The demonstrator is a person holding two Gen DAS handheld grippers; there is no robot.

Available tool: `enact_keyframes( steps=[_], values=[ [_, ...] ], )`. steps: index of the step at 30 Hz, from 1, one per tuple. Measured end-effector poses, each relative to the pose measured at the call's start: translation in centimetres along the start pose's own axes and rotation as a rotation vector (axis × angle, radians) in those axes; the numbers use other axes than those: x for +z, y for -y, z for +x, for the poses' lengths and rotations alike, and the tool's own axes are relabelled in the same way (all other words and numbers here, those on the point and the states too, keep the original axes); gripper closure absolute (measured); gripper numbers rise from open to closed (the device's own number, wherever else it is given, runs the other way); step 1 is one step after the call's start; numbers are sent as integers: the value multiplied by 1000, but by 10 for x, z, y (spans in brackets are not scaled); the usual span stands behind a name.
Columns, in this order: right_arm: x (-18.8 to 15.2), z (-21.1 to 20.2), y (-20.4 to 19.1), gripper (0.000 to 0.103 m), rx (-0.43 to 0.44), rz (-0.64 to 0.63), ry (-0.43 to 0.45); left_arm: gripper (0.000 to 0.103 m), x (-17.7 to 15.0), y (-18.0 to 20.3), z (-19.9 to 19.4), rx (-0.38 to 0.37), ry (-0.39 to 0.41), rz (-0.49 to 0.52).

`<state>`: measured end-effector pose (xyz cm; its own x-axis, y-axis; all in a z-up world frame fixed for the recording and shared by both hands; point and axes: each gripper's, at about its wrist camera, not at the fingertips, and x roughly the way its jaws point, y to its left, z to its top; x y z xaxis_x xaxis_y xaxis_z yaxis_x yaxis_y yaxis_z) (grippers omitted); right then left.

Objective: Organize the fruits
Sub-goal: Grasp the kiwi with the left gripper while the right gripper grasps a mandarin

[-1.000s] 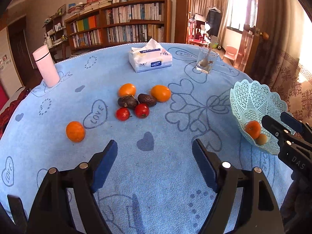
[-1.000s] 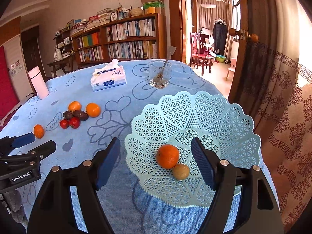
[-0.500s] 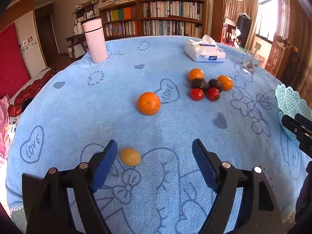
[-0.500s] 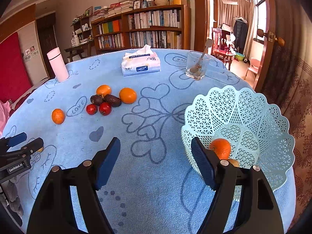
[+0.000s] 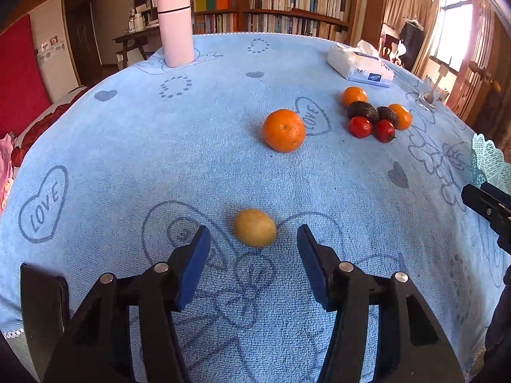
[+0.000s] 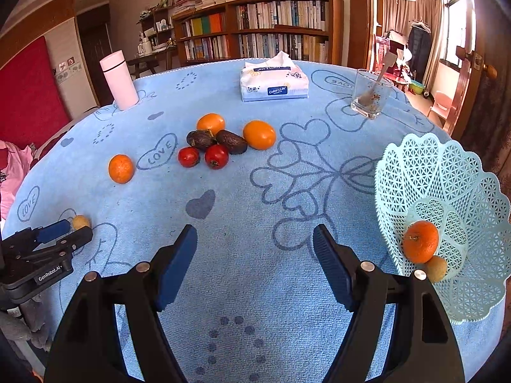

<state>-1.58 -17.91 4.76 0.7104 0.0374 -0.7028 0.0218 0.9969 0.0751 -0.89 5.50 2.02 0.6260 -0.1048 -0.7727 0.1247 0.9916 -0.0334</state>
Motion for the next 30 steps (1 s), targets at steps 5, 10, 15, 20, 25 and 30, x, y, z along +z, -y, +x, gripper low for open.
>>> enact_keyframes(
  steps=[5,10,15,20,25,30],
  values=[
    [6,9,-19,27,51,-28,-8,74,-1,-7,2,-31,2,-27],
    [18,22,-41,27,143,-43,-29,75,0,-11,-2,-62,24,-41],
    [33,38,-71,27,225,-71,-38,75,-1,-12,-11,-41,66,-26],
    [48,60,-106,27,296,-102,-66,75,-1,-16,-15,-40,78,-26],
    [60,85,-137,27,313,-132,-92,75,-2,-20,-15,-37,71,-27],
    [68,106,-155,30,296,-142,-109,75,-1,-24,-16,-38,71,-35]
  ],
)
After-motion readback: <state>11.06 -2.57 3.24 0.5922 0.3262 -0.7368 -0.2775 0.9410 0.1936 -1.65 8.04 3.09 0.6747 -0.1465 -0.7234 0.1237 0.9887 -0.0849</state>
